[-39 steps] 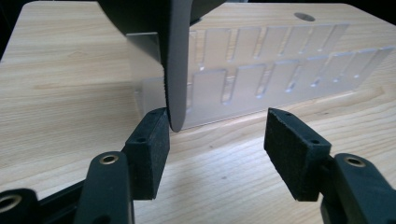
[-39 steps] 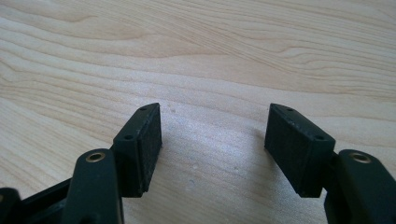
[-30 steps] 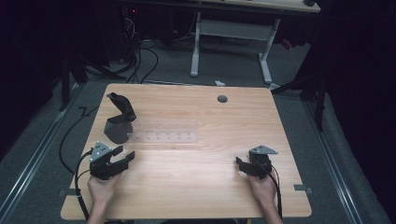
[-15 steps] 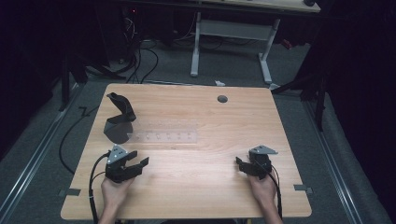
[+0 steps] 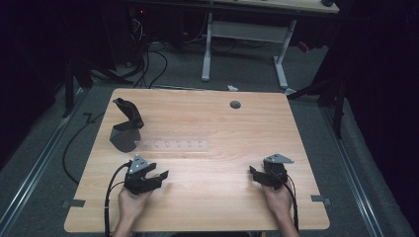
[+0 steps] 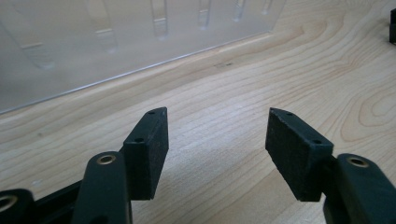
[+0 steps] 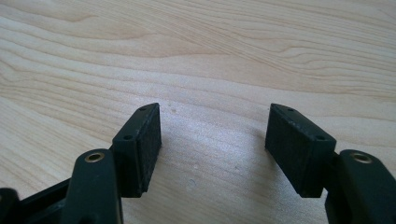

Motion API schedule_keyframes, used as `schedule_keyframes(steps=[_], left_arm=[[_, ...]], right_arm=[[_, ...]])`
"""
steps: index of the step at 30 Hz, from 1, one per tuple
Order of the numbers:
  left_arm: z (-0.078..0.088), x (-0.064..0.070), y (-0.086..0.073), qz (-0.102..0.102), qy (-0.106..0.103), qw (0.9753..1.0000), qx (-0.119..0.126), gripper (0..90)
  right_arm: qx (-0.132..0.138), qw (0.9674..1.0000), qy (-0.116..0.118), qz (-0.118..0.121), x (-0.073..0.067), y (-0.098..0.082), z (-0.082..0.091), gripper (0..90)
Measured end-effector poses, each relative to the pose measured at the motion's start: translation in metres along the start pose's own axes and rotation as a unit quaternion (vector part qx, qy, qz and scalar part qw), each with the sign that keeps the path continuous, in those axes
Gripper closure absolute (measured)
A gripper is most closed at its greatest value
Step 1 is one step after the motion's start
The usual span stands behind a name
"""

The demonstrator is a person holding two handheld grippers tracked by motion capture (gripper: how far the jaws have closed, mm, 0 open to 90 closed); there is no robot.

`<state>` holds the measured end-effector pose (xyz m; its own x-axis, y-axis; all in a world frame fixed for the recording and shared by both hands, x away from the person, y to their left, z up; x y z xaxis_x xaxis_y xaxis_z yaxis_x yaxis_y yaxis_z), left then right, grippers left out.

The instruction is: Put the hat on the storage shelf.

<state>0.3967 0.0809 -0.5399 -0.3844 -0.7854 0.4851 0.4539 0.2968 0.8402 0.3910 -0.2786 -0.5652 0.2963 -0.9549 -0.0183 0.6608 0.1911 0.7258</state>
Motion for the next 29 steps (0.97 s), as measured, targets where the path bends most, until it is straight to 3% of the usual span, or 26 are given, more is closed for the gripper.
schedule_keyframes(steps=[11, 17, 29], left_arm=[[-0.014, 0.004, -0.016, -0.032, 0.015, 0.9991, -0.021, 38.5], [-0.021, 0.006, -0.024, -0.067, 0.034, 0.9967, -0.032, 37.5], [-0.022, 0.006, -0.024, -0.065, 0.034, 0.9967, -0.034, 32.9]], right_arm=[[0.000, 1.0000, 0.000, 0.000, 0.000, 0.000, 0.000, 36.3], [0.000, 1.0000, 0.000, 0.000, 0.000, 0.000, 0.000, 36.3], [0.000, 1.0000, 0.001, 0.001, 0.000, 0.000, 0.000, 36.3]])
Point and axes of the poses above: each handheld gripper's, and its own axes: z roughly backward along the jaws, y roughly out of its top, x roughly to its right, the point moved 5 cm from there along -z, roughly forward along the jaws, and after that the axes turned 3 degrees about -z, right-handed, at the moved point
